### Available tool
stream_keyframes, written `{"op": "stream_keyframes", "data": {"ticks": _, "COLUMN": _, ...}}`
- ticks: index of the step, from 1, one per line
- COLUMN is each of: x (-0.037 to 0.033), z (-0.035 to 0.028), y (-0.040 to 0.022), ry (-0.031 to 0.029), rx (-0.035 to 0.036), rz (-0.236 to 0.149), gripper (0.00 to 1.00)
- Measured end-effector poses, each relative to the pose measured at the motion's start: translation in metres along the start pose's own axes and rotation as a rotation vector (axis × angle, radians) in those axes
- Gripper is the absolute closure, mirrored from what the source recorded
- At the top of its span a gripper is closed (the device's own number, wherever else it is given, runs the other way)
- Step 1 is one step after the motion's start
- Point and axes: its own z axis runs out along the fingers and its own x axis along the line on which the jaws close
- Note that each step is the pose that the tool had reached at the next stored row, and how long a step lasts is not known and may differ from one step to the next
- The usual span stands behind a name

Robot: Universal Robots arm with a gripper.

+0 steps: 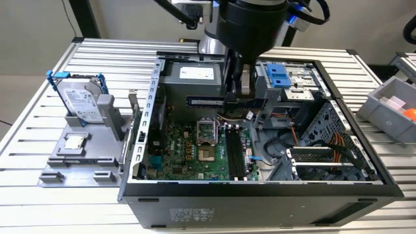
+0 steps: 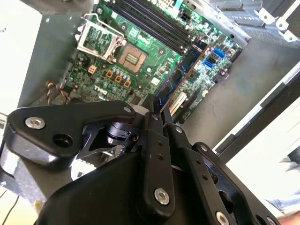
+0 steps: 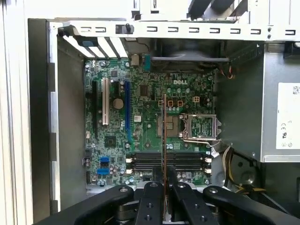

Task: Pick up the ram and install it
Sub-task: 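Pick up the ram and move it above insertion slot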

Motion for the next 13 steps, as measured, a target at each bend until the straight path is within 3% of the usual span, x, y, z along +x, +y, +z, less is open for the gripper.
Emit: {"op": "stream_keyframes", "data": {"ticks": 13, "x": -0.0125, "z": 0.0, "y": -0.0202, "ry": -0.0002, "rx": 0.0002, "rz": 0.01, "gripper": 1.0}}
